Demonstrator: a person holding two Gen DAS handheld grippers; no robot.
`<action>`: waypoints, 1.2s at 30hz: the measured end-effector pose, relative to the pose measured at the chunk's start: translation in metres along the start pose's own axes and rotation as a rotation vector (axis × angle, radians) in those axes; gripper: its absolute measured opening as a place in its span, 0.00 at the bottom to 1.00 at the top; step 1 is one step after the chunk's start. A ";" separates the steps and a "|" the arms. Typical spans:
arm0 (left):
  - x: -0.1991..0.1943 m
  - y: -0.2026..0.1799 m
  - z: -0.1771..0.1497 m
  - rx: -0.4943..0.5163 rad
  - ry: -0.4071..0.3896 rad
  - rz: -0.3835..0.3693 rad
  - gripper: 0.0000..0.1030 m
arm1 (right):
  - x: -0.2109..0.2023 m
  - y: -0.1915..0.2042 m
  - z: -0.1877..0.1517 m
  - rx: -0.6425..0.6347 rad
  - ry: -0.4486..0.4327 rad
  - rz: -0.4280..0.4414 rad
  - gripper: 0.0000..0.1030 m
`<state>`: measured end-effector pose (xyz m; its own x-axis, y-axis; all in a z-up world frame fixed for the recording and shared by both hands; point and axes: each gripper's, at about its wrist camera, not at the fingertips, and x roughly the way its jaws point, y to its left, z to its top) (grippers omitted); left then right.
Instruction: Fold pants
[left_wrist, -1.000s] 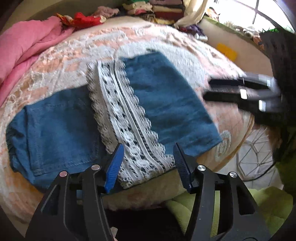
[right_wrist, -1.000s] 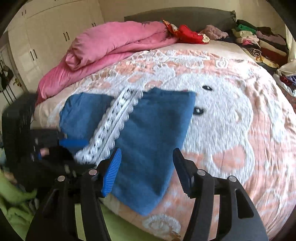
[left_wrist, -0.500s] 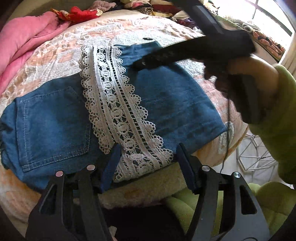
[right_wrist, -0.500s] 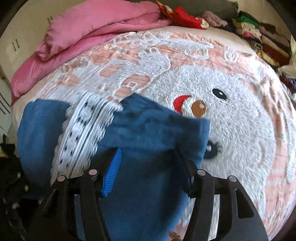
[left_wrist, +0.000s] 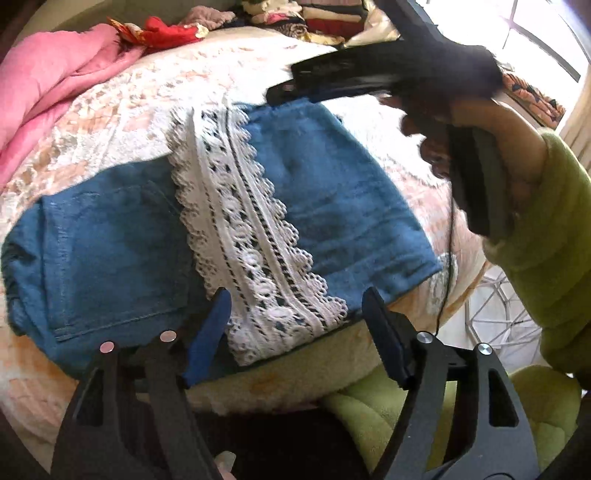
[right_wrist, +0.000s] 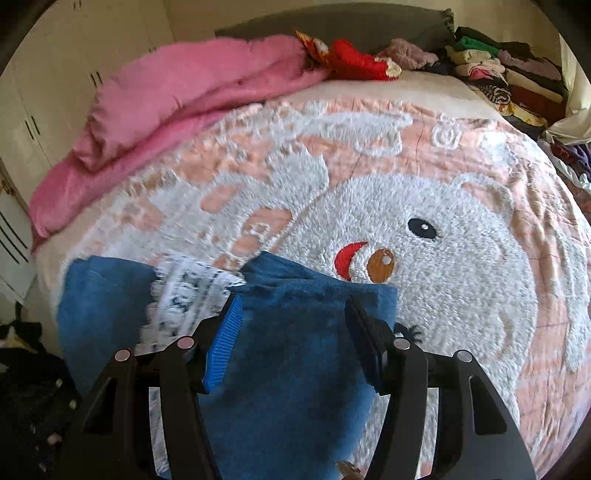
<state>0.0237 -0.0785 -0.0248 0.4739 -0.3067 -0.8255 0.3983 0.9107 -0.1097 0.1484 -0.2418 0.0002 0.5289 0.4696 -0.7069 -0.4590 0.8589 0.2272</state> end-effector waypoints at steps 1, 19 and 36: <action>-0.003 0.001 0.001 -0.002 -0.010 0.009 0.66 | -0.008 0.000 -0.002 0.002 -0.011 0.006 0.67; -0.047 0.025 0.004 -0.064 -0.098 0.137 0.90 | -0.088 0.024 -0.015 -0.007 -0.148 0.034 0.93; -0.086 0.079 -0.014 -0.217 -0.184 0.192 0.91 | -0.082 0.103 0.015 -0.186 -0.137 0.102 0.94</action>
<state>0.0033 0.0238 0.0294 0.6655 -0.1504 -0.7311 0.1209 0.9883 -0.0932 0.0689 -0.1890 0.0920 0.5590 0.5864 -0.5862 -0.6321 0.7589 0.1564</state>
